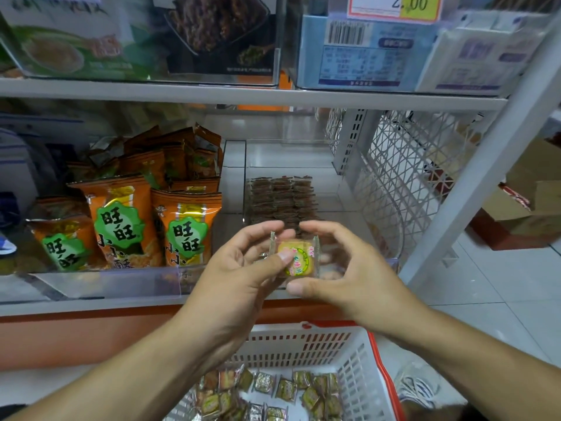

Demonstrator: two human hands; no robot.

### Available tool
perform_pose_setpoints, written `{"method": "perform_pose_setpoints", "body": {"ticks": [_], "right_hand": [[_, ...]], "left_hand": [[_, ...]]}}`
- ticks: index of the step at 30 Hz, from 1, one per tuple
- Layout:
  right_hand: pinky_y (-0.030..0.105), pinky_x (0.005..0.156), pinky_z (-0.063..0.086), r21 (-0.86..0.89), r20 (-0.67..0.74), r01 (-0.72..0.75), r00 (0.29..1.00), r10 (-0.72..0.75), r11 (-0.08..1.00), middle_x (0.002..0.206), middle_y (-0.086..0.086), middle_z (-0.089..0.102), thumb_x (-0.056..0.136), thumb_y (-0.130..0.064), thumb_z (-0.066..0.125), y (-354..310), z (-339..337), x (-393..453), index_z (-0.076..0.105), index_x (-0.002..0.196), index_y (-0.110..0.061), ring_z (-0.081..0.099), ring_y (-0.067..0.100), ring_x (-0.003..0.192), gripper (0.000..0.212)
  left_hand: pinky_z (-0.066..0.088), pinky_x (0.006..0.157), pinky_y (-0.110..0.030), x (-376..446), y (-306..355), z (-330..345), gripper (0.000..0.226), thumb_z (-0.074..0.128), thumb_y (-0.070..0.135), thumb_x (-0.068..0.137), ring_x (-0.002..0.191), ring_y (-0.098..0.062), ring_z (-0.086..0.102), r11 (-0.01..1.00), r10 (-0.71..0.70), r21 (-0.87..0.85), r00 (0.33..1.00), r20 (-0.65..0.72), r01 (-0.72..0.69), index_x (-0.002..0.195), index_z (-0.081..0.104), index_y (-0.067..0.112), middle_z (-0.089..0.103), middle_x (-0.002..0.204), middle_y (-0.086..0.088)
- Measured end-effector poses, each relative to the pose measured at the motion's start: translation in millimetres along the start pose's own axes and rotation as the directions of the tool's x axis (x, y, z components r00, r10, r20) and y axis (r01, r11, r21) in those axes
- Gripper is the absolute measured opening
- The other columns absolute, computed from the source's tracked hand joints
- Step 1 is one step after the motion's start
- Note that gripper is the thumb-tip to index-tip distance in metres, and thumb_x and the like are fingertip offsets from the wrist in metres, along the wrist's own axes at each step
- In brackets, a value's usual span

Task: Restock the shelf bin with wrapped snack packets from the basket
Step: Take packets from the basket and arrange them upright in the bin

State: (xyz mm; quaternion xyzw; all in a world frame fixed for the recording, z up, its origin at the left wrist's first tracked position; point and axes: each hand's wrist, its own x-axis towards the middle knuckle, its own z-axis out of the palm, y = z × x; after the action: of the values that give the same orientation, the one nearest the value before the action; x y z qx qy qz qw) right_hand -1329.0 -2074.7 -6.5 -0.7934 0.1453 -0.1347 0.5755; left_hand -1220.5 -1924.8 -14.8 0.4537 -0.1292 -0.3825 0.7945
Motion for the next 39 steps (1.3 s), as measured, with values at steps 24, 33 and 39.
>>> {"method": "perform_pose_setpoints", "body": {"ticks": [24,33,39], "right_hand": [[0.031,0.08,0.055,-0.738,0.016,-0.165,0.965,0.262,0.655,0.104,0.001,0.07,0.08,-0.023,0.08,26,-45,85,0.067,0.106,-0.017,0.066,0.021,0.095,0.03],[0.021,0.049,0.037,-0.831,-0.04,-0.208,0.948,0.317,0.516,0.109,0.009,0.068,0.084,-0.021,0.076,29,-21,101,0.056,0.115,-0.01,0.065,0.027,0.095,0.039],[0.023,0.059,0.043,-0.849,-0.028,-0.216,0.93,0.367,0.483,0.094,0.009,0.069,0.085,-0.016,0.07,34,-14,107,0.061,0.084,-0.012,0.065,0.027,0.085,0.01]], "left_hand": [[-0.02,0.113,-0.021,16,-31,-15,0.091,0.067,0.044,0.094,0.157,-0.009,0.003,-0.289,0.023,0.894,0.931,0.363,-0.342,0.163,0.009,0.03,0.016,0.169,0.012],[-0.023,0.114,-0.022,16,-33,-17,0.095,0.064,0.045,0.095,0.157,-0.01,-0.005,-0.335,-0.004,0.861,0.914,0.405,-0.382,0.164,0.002,0.026,0.011,0.171,0.007],[-0.016,0.122,-0.027,17,-34,-17,0.095,0.065,0.045,0.094,0.157,-0.011,-0.001,-0.342,-0.009,0.857,0.913,0.407,-0.385,0.164,0.004,0.025,0.014,0.171,0.006]]}}
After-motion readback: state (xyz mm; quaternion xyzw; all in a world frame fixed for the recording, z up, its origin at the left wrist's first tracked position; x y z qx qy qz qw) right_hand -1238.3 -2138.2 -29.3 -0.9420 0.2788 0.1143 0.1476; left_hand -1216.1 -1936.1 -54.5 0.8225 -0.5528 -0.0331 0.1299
